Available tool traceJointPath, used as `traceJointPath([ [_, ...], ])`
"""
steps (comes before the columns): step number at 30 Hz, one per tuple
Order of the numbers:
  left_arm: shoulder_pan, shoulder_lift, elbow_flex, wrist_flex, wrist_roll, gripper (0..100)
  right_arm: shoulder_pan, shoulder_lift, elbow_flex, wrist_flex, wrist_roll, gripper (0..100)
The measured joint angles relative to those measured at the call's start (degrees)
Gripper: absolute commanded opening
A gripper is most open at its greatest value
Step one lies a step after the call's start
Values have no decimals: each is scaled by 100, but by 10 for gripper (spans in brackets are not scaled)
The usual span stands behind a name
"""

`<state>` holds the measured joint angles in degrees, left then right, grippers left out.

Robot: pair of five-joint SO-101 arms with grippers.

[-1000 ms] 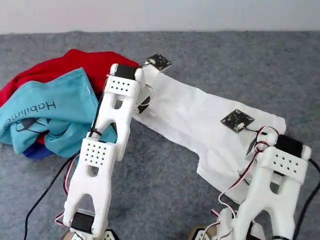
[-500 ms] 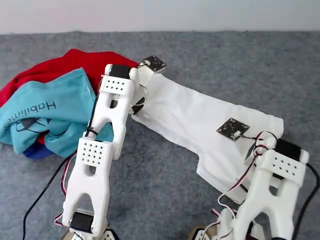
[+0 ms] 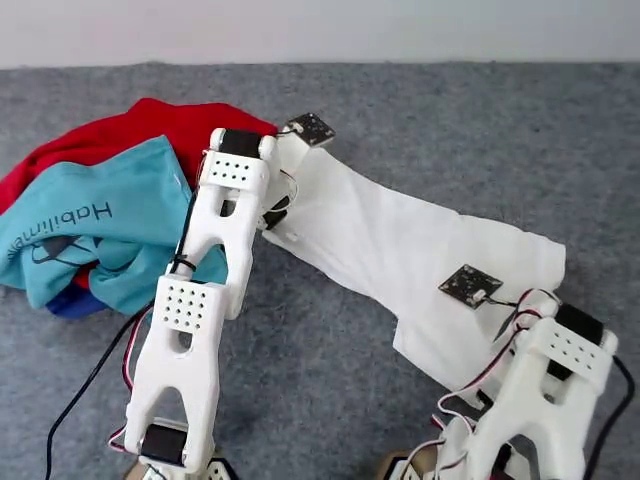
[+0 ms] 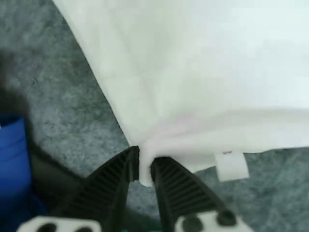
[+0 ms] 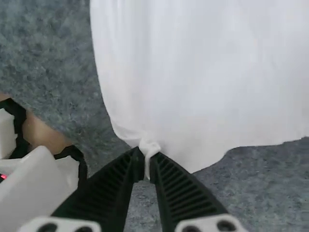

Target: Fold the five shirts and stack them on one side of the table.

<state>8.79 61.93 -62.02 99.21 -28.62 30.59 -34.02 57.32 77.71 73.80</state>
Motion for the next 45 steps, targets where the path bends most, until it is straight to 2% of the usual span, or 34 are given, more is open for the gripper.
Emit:
traceJointPath([
  [7,-44,-35,123,0,-484,12,88,0,53,-422,-132,9],
  [17,-105,-615,651,18,-862,12,88,0,62,-484,-211,14],
  [20,-70,-624,1160,-18,-905,38,88,0,62,-484,-211,125],
  [22,0,-633,1530,-44,-914,79,97,0,62,-457,-211,232],
  [24,-44,-695,1547,-62,-914,125,105,0,62,-378,-211,294],
  [29,-404,-721,976,-18,-413,197,141,0,62,-281,-211,231],
  [34,-448,-1143,862,0,-123,198,141,0,-422,176,-229,59],
  [36,-413,-1459,862,18,-123,170,141,0,-844,492,-229,8],
  [40,-396,-2207,826,18,-141,6,141,0,-1793,1169,-229,9],
  [45,-62,-2681,818,26,44,13,-70,299,-2796,1477,-782,10],
])
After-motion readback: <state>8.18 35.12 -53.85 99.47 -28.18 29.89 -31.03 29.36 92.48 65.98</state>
